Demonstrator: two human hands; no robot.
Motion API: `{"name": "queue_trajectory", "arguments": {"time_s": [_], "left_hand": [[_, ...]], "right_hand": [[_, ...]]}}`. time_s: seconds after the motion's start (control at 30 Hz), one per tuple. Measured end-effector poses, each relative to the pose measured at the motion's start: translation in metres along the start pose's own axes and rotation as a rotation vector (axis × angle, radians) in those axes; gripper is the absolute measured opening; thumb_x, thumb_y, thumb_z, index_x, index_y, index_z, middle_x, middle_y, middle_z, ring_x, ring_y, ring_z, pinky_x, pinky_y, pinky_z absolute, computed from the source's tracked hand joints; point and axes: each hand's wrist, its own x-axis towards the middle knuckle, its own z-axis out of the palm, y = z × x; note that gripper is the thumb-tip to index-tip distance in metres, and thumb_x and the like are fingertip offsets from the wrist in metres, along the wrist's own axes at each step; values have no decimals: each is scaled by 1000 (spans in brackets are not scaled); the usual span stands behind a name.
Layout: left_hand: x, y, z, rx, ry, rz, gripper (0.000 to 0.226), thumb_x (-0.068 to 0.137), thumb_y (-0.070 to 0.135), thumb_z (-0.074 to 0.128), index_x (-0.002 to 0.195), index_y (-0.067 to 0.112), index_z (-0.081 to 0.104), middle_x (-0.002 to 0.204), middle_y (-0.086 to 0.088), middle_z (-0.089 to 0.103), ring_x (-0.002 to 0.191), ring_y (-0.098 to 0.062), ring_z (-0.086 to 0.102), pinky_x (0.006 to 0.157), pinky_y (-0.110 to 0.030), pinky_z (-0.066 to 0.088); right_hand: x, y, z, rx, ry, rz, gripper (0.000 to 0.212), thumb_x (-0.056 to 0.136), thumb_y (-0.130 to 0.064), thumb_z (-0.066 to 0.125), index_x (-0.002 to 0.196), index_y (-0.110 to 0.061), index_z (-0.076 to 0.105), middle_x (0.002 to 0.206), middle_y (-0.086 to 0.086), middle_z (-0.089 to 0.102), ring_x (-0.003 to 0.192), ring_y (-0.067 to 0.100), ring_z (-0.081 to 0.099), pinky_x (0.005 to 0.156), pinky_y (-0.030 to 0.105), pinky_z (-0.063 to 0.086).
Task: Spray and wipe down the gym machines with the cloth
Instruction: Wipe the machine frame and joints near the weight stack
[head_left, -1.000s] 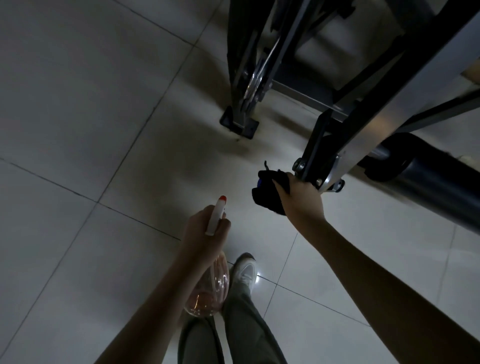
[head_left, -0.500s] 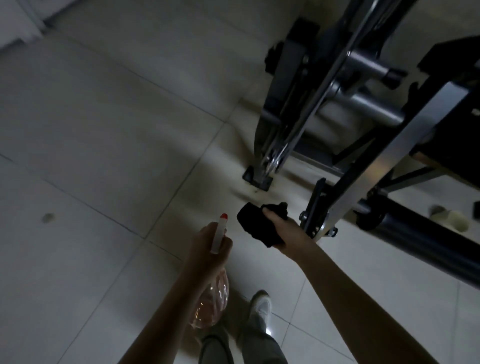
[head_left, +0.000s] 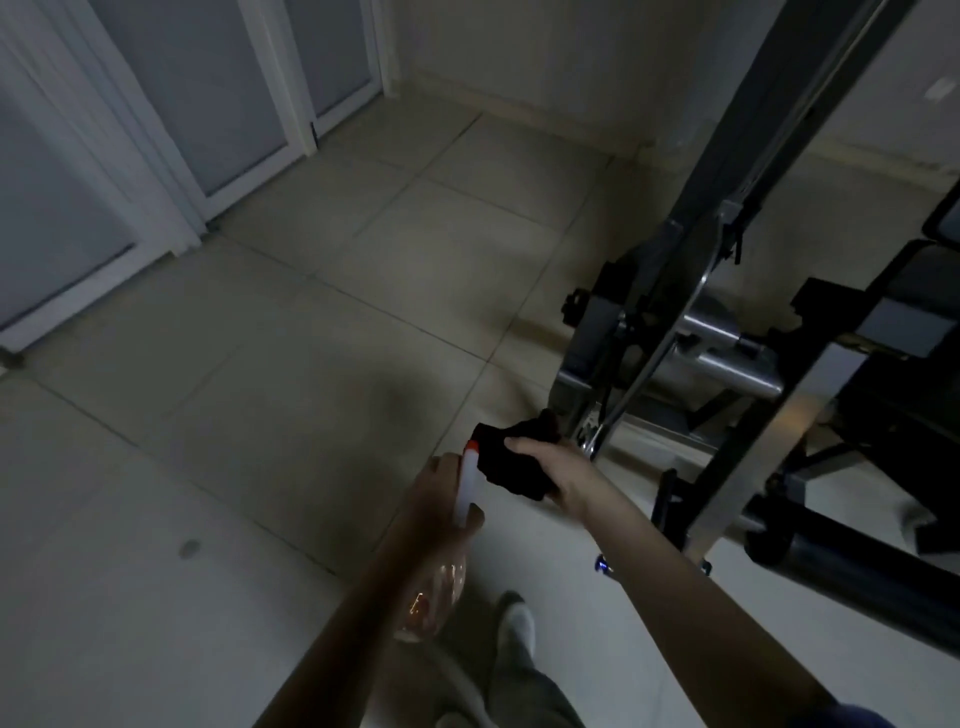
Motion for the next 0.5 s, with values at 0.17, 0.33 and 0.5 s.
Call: {"name": "queue_trajectory", "arguments": {"time_s": [0.17,0.33,0.5], "left_hand": [[45,-29,-21,-19,-36,-50,47,73,28,47,111,1,44,80,-19,67,67,-24,68,61,-11,45],[99,-57,-53,12,-101,-69,64,72,37,45,118,-6,49,91,-20,64,81,-24,65,65,-19,48],[160,-80,-83,121,-36,-1,63,92,47,34,118,-9,47,89,-15,67,89,-10,52,72,-16,45]], "right_hand": [[33,-52,25,-141,26,-48,49,84,-17,69,125,0,50,100,14,61,83,25,61,68,31,50],[59,-115,42,-98,-15,-54,44,90,-11,61,131,-4,48,115,18,61,101,32,62,81,35,51],[80,-178,46,-145,21,-92,48,92,-13,57,136,-2,42,126,21,55,109,33,58,83,34,49]]}}
